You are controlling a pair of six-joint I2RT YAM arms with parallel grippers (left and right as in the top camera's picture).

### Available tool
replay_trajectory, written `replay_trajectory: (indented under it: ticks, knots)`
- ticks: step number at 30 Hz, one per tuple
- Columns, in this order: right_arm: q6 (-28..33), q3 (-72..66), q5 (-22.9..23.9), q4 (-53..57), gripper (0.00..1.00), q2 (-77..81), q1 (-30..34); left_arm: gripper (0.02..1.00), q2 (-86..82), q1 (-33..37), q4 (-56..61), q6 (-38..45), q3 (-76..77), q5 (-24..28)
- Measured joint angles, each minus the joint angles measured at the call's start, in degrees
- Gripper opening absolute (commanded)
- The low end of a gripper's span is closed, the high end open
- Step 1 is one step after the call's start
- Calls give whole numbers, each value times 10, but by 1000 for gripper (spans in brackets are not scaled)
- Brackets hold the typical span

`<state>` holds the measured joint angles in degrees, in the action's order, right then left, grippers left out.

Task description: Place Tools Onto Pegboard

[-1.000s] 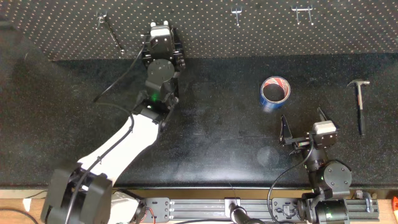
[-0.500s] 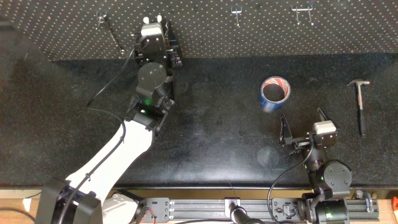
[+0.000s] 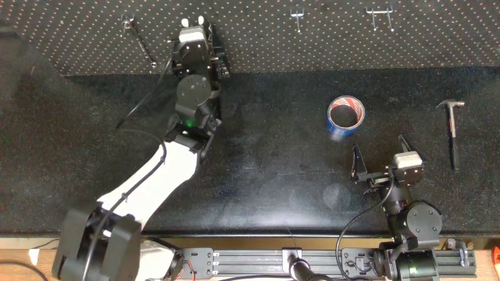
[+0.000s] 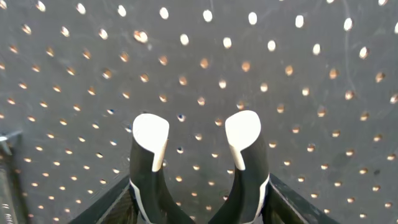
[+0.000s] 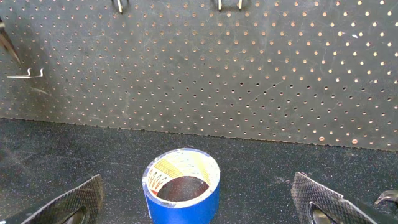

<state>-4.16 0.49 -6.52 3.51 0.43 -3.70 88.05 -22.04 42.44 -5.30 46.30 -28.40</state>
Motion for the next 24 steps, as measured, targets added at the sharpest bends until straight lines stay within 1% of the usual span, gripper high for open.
replay_trajectory:
  ticks: [5, 8, 12, 15, 20, 23, 24]
  knots:
    - [0, 0, 0, 0, 987, 0, 0, 29, 23, 0, -11, 0, 0, 4]
    - [0, 0, 0, 0, 987, 0, 0, 29, 38, 0, -21, 0, 0, 16]
    - [0, 0, 0, 0, 987, 0, 0, 29, 39, 0, -64, -6, 0, 30]
    - [0, 0, 0, 0, 987, 0, 0, 27, 39, 3, -84, -11, 0, 32]
    - [0, 0, 0, 0, 987, 0, 0, 29, 48, 17, -86, -11, 0, 34]
    - [0, 0, 0, 0, 987, 0, 0, 29, 63, 20, -85, -12, 0, 50]
    - [0, 0, 0, 0, 987, 0, 0, 29, 67, 21, -80, -13, 0, 64]
